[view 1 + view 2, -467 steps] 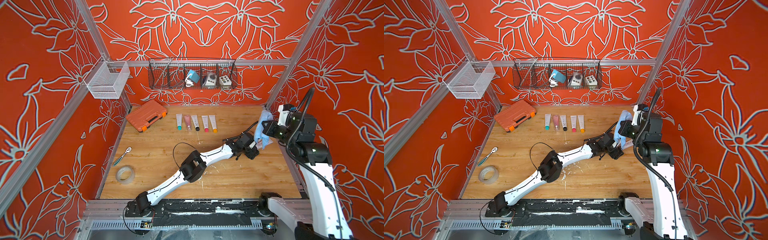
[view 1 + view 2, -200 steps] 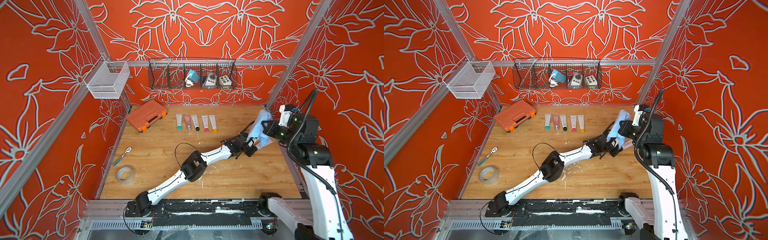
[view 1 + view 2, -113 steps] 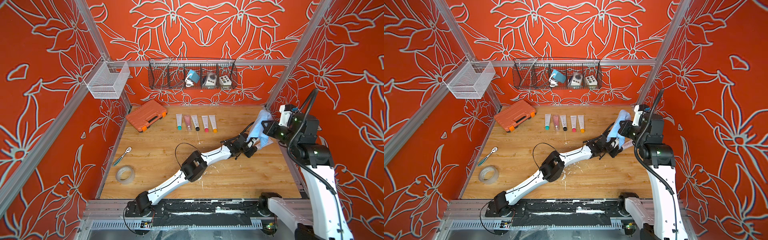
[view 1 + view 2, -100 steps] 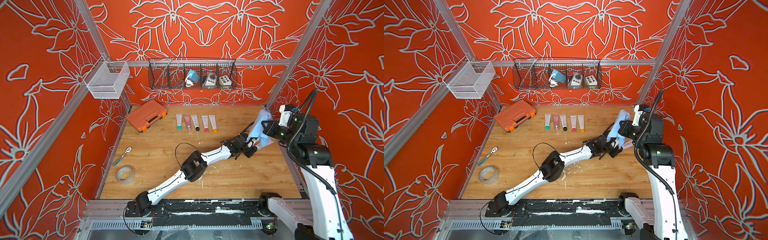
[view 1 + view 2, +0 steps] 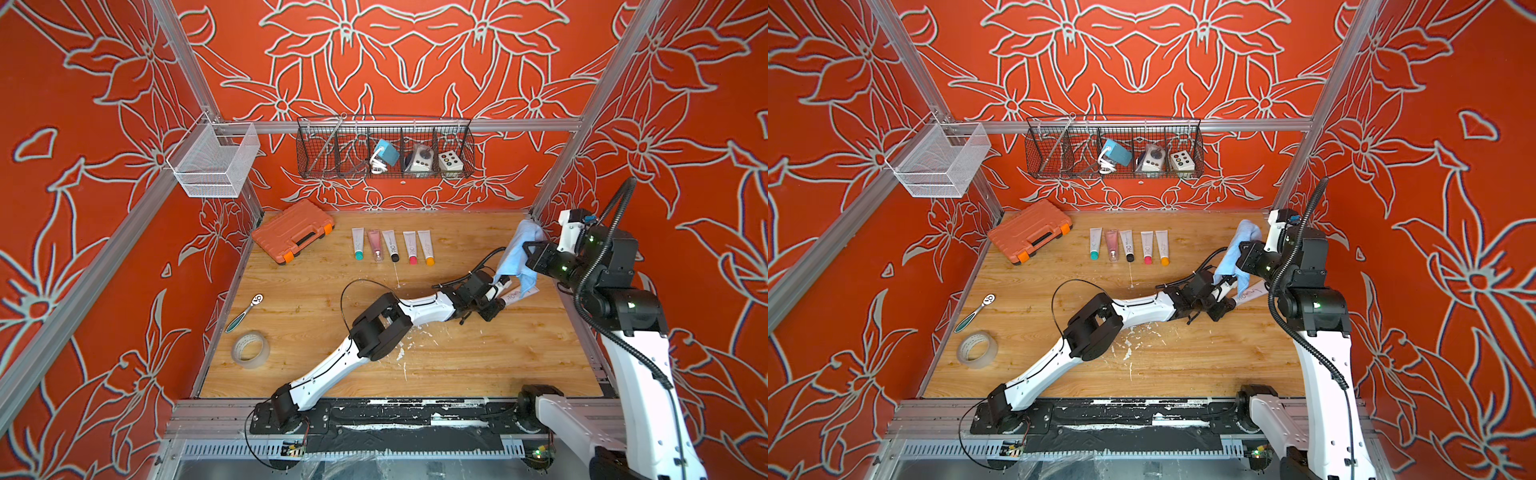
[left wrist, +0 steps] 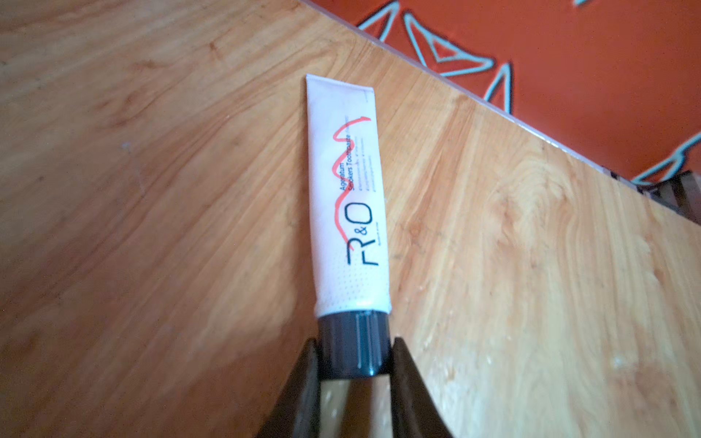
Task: Wipe the surface of the toothpaste tube
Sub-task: Move the toothpaste to the center of the board.
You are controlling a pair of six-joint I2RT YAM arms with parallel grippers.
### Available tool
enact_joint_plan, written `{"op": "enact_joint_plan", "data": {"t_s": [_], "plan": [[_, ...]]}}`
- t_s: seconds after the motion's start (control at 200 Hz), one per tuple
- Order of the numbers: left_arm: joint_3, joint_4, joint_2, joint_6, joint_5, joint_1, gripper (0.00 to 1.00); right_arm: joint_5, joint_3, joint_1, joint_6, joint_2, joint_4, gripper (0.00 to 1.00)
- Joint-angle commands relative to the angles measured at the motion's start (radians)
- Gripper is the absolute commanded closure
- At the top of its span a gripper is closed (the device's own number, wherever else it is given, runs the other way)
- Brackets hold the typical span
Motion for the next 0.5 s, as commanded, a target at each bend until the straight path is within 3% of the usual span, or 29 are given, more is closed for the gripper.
{"op": "enact_joint_plan", "data": {"t_s": [0.0, 0.495], "plan": [[-0.114, 0.062, -0.122, 0.019, -0.005, 0.018, 0.79, -0.020, -0.004, -0.006, 0.013, -0.023, 0.011, 1.00], [-0.826, 0.152, -0.622, -0.019, -0.108, 0.057, 0.80, -0.079, -0.082, -0.007, -0.003, -0.043, 0.019, 1.00]]}}
